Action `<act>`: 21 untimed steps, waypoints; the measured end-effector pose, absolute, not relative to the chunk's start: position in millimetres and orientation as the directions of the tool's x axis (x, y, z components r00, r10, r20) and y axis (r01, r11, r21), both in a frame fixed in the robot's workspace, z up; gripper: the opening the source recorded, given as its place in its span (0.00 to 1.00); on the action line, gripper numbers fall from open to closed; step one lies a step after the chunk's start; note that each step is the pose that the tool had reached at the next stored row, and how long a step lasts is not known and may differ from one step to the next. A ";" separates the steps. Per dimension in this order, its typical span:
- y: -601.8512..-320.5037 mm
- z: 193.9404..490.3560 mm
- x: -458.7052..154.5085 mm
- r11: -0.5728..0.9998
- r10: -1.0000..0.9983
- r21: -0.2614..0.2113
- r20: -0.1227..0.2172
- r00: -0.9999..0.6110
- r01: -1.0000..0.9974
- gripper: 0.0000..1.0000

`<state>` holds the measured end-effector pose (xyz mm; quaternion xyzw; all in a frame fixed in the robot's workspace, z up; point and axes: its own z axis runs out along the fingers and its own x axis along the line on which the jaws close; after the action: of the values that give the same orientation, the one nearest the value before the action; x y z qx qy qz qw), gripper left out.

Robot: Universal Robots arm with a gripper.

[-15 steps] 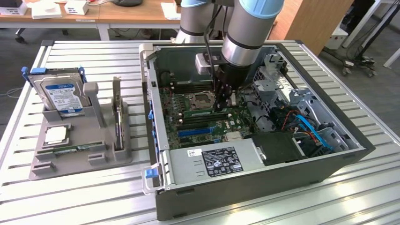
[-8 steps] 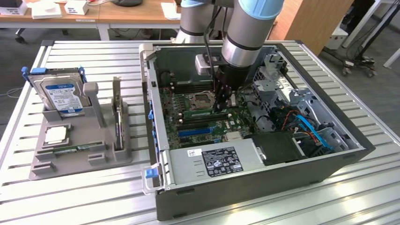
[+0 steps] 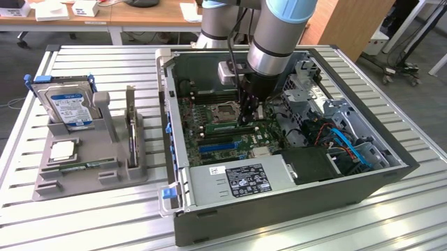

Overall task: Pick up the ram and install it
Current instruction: 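Insert the ram into the slot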

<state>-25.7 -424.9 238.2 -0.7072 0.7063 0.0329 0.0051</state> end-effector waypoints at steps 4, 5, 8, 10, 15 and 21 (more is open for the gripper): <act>-424.8 237.3 -25.7 -0.002 -0.999 0.039 -0.054 0.000 -0.999 0.11; -424.9 237.0 -25.7 -0.002 -0.999 0.039 -0.054 0.000 -0.999 0.11; -424.9 237.0 -25.7 -0.002 -0.999 0.039 -0.054 0.000 -0.999 0.11; -424.9 236.7 -25.7 -0.001 -0.999 0.039 -0.054 -0.001 -0.999 0.11; -424.9 236.5 -25.7 0.001 -0.999 0.039 -0.054 -0.003 -0.999 0.11; -424.8 236.5 -25.7 0.003 -0.999 0.039 -0.054 -0.005 -0.999 0.11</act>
<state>-25.7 -424.8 236.5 -0.7054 0.7080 0.0329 0.0052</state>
